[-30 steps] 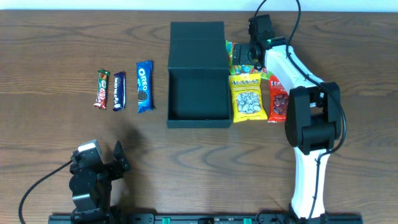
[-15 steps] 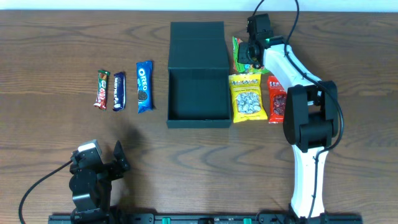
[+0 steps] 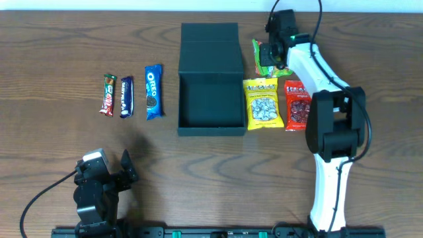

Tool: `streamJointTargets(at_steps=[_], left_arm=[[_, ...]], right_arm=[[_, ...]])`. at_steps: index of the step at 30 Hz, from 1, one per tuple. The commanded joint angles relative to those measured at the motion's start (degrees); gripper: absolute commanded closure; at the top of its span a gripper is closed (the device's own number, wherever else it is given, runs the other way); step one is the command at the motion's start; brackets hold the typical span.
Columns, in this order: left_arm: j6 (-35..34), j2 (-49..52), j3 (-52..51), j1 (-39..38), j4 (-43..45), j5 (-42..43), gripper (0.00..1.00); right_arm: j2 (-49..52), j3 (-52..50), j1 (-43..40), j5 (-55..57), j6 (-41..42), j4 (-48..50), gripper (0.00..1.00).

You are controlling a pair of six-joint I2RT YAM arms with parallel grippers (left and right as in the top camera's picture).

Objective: Pack container
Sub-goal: 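Carry the Haribo bag left and drop it into the black box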

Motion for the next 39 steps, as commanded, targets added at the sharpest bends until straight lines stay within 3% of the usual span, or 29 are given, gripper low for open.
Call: streamJointTargets(at_steps=[1,4,7,16,28,39], left_arm=[[0.83,-0.33,-0.76,0.31,-0.02,-0.17,0.05],[0.83,-0.33,-0.76,0.31,-0.02,-0.17,0.05],[0.83,-0.33,-0.76,0.31,-0.02,-0.15,0.05],[0.83,-0.33,-0.76,0.31,-0.02,-0.15,0.05],[0.83,-0.33,-0.76,0.31,-0.02,-0.17,0.05],[0.83,-0.33,-0.76,0.31,-0.02,-0.15,0.05]], right_arm=[[-10.36,4.15,1.14,-4.55,-16.24,-0.59,0.99],[-14.97,4.28,3.06,-13.38,-25.11,-4.59,0.99],[-17.97,4.28,5.92,-18.40,-28.79,-8.68,0.99],[-18.62,2.89,16.90,-22.49,-38.51,-20.52,0.99],[-18.47,-8.13,23.30,-30.05,-59.01,-19.26,0.99],[-18.47,-13.07,23.28,-30.45,-59.34,-10.36,0.99]])
